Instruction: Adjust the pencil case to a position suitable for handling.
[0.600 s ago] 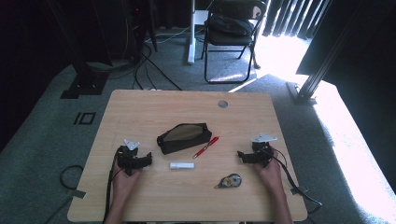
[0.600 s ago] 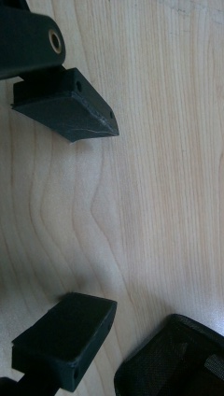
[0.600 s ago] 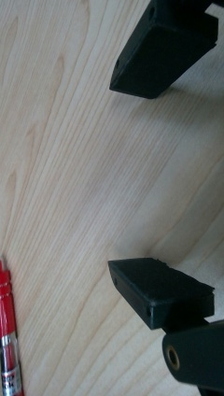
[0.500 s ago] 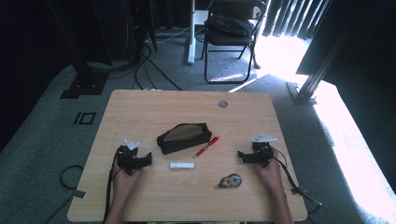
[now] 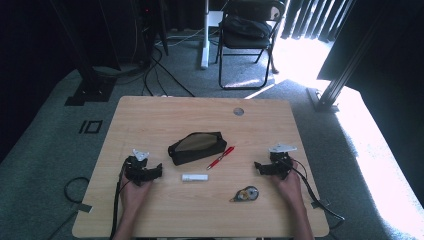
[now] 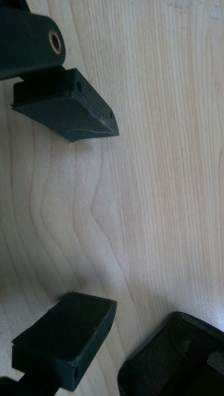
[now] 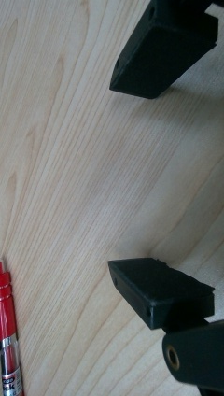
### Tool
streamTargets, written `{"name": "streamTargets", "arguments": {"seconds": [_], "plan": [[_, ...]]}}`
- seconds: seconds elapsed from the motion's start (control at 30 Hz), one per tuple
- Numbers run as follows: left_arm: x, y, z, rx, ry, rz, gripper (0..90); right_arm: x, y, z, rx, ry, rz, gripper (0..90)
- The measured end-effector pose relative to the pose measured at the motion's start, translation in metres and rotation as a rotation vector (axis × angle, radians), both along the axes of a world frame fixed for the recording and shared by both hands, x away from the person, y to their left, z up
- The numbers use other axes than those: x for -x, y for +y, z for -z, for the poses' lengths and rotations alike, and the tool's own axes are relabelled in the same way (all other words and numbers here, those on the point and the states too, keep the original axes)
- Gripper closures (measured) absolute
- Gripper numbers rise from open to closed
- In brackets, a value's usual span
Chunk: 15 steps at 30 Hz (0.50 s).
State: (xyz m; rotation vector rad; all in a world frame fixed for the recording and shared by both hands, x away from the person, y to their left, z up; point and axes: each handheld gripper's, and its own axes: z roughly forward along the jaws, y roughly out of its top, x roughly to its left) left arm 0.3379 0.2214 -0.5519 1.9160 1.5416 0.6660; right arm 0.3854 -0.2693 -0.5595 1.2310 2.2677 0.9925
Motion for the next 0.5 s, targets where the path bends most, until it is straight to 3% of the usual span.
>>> {"name": "streamTargets", "arguments": {"seconds": [0.07, 0.1, 0.23, 0.37, 0.4, 0.5], "plan": [[0.0, 0.001, -0.001, -0.001, -0.001, 0.017, 17.8, 0.0, 0.0, 0.0, 0.0, 0.0, -0.001, 11.9], [0.001, 0.001, -0.002, 0.001, 0.0, 0.02, 25.0, 0.0, 0.0, 0.0, 0.0, 0.0, 0.0, 11.9], [0.002, 0.006, -0.007, -0.006, 0.03, 0.026, 38.0, 0.0, 0.0, 0.0, 0.0, 0.0, 0.0, 11.9], [0.001, 0.009, -0.009, 0.008, 0.042, 0.038, 41.9, 0.0, 0.0, 0.0, 0.0, 0.0, 0.0, 11.9], [0.003, 0.011, -0.012, 0.034, 0.029, 0.051, 41.7, 0.0, 0.0, 0.0, 0.0, -0.001, -0.001, 11.9], [0.007, 0.01, -0.025, 0.045, -0.021, 0.076, 39.5, 0.0, 0.0, 0.0, 0.0, 0.0, 0.0, 11.9]]}}
